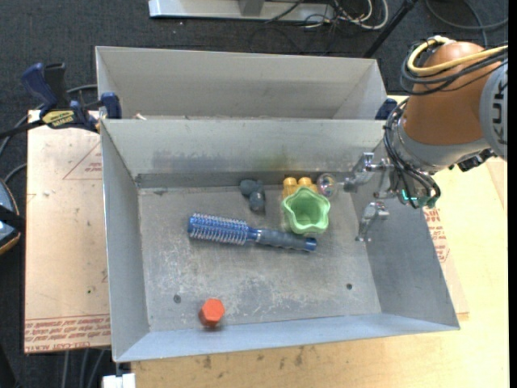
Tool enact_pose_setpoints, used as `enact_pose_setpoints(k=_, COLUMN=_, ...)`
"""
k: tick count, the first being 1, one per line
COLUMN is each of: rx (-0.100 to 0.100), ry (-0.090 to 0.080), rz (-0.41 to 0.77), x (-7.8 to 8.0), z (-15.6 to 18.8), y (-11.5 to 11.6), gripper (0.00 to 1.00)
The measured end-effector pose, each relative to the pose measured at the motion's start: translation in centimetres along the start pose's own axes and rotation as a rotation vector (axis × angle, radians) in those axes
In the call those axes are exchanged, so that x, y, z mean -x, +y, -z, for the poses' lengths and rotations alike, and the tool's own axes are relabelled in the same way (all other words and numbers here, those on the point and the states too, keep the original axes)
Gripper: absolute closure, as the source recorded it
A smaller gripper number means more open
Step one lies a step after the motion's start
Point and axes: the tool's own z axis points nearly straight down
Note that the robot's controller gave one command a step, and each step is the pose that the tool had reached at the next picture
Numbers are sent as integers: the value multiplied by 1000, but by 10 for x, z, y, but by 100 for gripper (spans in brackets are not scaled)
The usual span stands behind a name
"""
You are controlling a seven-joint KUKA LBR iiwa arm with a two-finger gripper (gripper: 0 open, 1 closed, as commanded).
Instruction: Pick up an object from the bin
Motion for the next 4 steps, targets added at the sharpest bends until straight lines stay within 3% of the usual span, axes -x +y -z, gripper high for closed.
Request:
enact_pose_setpoints(k=1, rx=-1, ry=-5, rz=121, x=12, z=-97, y=44, gripper=0)
enact_pose_setpoints(k=2, rx=-4, ry=-28, rz=187, x=-7, z=-111, y=82, gripper=0)
enact_pose_setpoints(k=3, rx=-3, ry=-37, rz=187, x=-4, z=-108, y=83, gripper=100)
enact_pose_setpoints(k=4, rx=-5, ry=-12, rz=519, x=-47, z=66, y=63, gripper=100)
